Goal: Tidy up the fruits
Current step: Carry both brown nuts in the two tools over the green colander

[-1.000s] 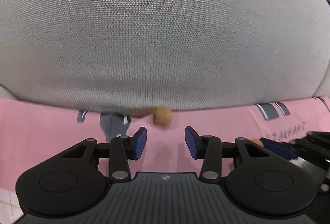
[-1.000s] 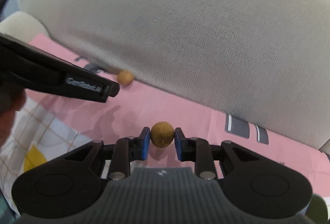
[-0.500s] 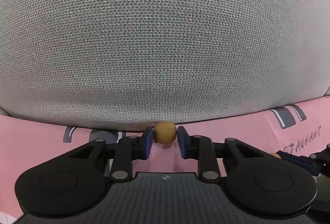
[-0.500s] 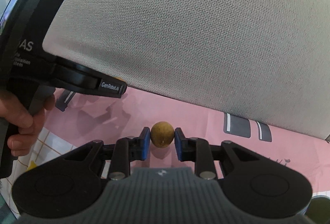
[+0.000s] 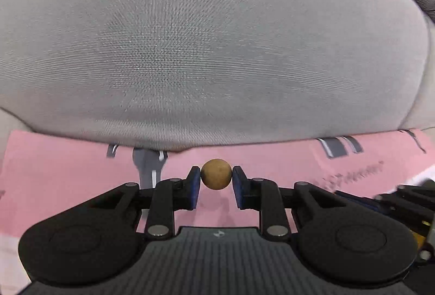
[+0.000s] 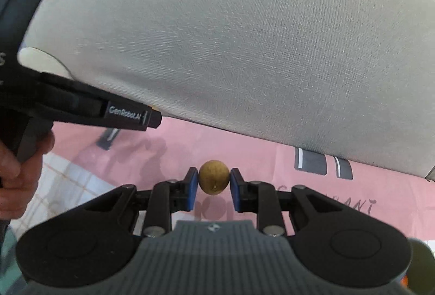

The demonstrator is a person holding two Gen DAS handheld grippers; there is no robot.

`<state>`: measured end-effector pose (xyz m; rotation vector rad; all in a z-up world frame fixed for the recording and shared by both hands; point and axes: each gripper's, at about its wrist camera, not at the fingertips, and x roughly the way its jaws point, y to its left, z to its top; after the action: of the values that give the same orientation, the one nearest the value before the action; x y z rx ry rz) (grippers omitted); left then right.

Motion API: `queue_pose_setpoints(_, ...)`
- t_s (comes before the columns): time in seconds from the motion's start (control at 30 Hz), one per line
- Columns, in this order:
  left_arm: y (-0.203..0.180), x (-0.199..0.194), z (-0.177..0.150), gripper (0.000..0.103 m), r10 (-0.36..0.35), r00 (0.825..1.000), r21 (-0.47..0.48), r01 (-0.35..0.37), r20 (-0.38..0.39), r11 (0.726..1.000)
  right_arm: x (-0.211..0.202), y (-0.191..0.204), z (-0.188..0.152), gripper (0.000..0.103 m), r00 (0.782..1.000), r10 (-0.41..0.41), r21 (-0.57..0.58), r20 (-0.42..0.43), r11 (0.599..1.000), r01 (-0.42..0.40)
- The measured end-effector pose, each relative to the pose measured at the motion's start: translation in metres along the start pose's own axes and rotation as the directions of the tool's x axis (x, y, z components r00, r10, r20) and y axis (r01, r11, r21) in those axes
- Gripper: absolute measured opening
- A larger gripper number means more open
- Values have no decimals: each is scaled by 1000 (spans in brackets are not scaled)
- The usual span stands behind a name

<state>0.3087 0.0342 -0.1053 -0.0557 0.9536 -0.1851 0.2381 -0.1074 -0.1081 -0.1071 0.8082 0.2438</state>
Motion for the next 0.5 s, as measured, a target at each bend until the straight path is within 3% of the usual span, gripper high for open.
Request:
queue_pose_setpoints(0.3, -24, -71, -29, 28, -24, 999, 1, 24, 40, 1000, -56, 15, -27, 22, 998, 48, -9, 29, 999, -47)
queue_pose_setpoints(0.5, -51, -107, -52, 28, -45, 997, 39, 43, 62, 998, -94, 19, -51, 22, 997, 35, -6, 64, 999, -35)
